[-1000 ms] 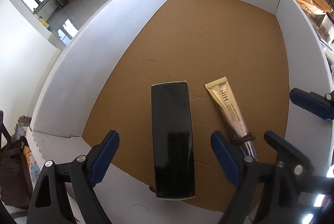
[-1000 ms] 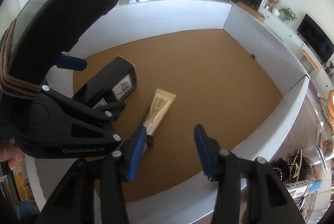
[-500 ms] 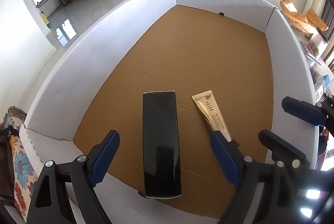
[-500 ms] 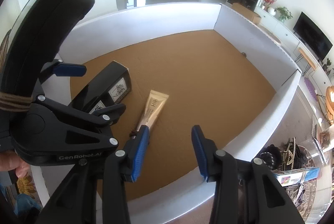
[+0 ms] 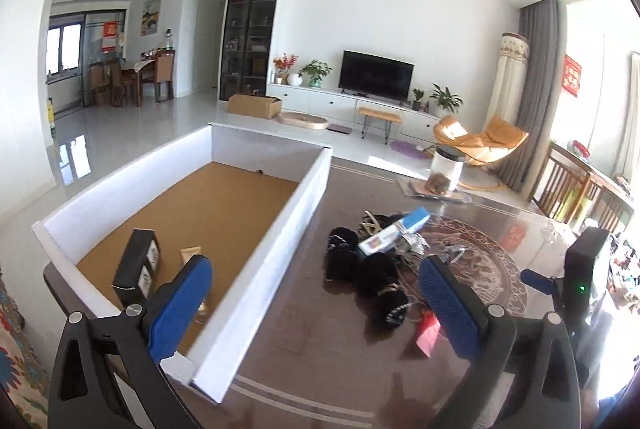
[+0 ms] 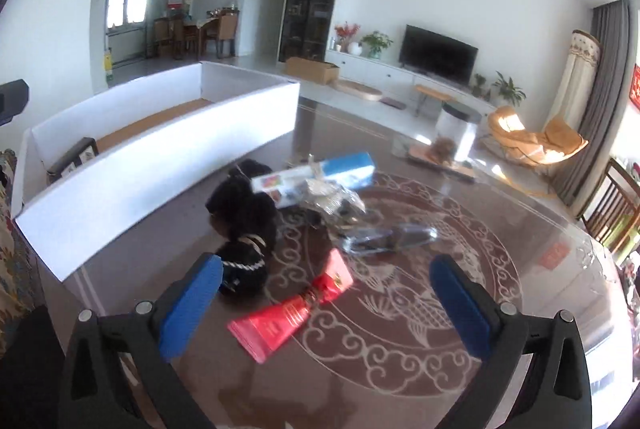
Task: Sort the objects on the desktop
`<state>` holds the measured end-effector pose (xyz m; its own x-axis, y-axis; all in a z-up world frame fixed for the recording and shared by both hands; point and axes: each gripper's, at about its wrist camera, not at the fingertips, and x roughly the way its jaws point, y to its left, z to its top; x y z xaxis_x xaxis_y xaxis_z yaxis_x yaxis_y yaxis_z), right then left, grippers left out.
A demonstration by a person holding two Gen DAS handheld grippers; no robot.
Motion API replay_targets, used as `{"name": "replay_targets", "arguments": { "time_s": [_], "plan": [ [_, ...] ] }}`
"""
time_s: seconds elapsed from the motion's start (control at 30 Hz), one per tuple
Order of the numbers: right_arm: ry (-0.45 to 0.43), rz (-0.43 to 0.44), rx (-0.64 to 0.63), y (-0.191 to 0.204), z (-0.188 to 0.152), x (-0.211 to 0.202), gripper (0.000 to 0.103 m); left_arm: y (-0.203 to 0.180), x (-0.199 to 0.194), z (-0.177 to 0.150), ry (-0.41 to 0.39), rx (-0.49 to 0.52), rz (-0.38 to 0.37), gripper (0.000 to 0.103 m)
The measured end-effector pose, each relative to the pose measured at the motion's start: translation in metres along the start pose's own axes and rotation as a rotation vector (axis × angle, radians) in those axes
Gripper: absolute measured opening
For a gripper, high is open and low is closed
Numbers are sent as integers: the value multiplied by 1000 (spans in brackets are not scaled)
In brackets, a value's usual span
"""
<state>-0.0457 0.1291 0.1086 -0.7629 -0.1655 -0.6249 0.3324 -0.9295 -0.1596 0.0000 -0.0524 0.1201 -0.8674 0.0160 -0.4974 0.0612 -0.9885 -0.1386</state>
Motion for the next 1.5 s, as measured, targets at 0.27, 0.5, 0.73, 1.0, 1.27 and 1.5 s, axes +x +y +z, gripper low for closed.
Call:
{"name": "replay_targets", "arguments": {
  "time_s": [0.27, 0.5, 0.73, 1.0, 1.27, 1.5],
  "plan": [
    [238, -97, 273, -97, -99, 5, 103, -88, 70, -83, 266, 236, -93, 103],
    [274, -78, 225, -81, -110, 17, 103, -77, 89, -125, 340, 300, -8, 103],
    [283, -43, 261, -85, -111, 19, 103, -58, 92, -128, 337, 226, -41, 103],
    [282, -43, 262, -85, -111, 19, 103, -57, 86, -129, 320, 232, -53, 103],
    [282, -42, 262, -85, -111, 19, 103, -58, 86, -128, 315, 233, -54, 103],
    [282, -42, 262, -85, -111, 19, 103, -58, 87, -128, 311, 234, -55, 103]
  ]
}}
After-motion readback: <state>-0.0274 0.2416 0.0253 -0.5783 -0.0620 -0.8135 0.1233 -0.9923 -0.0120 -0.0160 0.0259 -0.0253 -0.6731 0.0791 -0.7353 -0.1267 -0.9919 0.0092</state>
